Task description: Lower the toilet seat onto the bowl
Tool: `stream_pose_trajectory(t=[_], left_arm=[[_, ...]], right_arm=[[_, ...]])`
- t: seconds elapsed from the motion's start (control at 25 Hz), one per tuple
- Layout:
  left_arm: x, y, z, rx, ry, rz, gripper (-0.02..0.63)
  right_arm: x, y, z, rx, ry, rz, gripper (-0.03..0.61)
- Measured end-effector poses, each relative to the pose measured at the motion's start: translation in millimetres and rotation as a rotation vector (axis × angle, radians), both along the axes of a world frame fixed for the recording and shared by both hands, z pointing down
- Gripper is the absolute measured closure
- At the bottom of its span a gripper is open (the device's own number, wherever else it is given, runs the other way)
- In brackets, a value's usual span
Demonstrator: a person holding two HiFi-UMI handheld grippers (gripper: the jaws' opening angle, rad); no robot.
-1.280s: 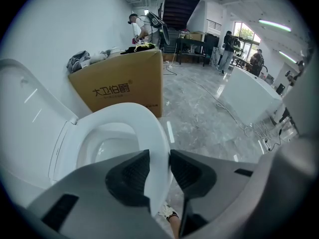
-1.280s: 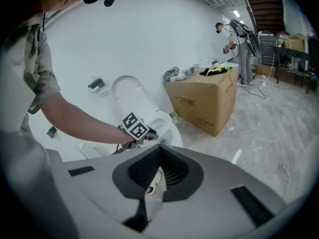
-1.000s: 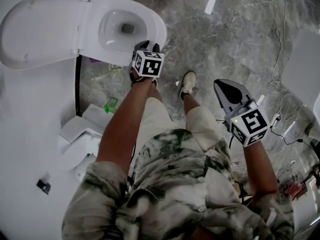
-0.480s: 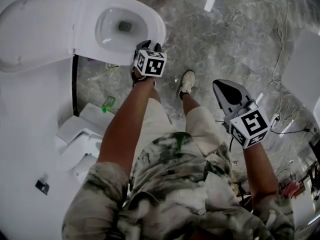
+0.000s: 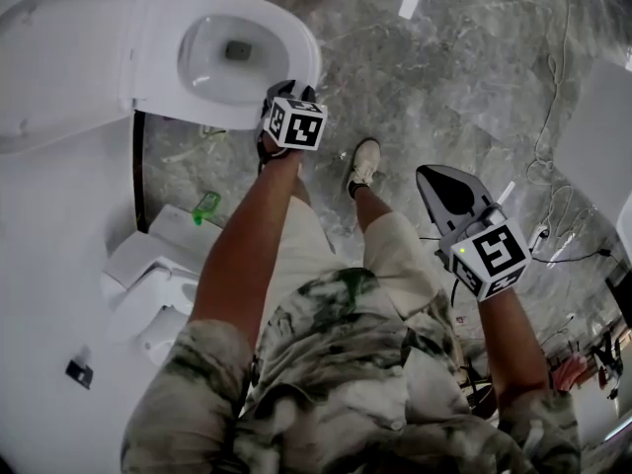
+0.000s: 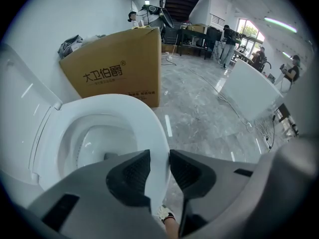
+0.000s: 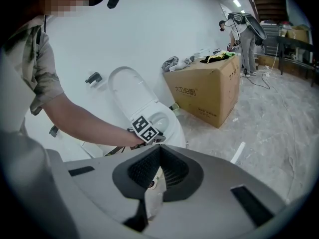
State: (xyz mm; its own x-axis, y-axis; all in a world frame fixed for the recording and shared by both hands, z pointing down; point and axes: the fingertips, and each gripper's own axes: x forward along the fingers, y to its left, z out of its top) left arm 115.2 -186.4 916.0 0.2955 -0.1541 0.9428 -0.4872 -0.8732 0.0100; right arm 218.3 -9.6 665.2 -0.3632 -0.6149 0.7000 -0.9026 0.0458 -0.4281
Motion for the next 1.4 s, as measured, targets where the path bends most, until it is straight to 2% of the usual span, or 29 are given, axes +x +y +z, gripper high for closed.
stream_pose_trajectory(t=[0.6,0.88,1.16,1.4], left_arm=[[4.6,0.3,34.1,-0.025,-0.021,0.015,0.479],[5.2,4.9,30.1,-0.022,0.001,0.002,0.479],[-6.1,38.1,1.3,-0.084,0.076,-0.106,0.478],[-20.5,77.6,-62.9,-0.121,0.233,-0.260,0.479]], right_arm=[[1.7,-5.7,21.0,-0.008,-0.014,-0.024,0.555],[3.9,-1.7,22.5,0.000,0.002,-0.037,0.555],[1.1,-1.3,6.4,0.032,0.012,-0.083,0.555],[-18.7,-3.6,-10.5,0.071,0.022,-0.198,0.555]])
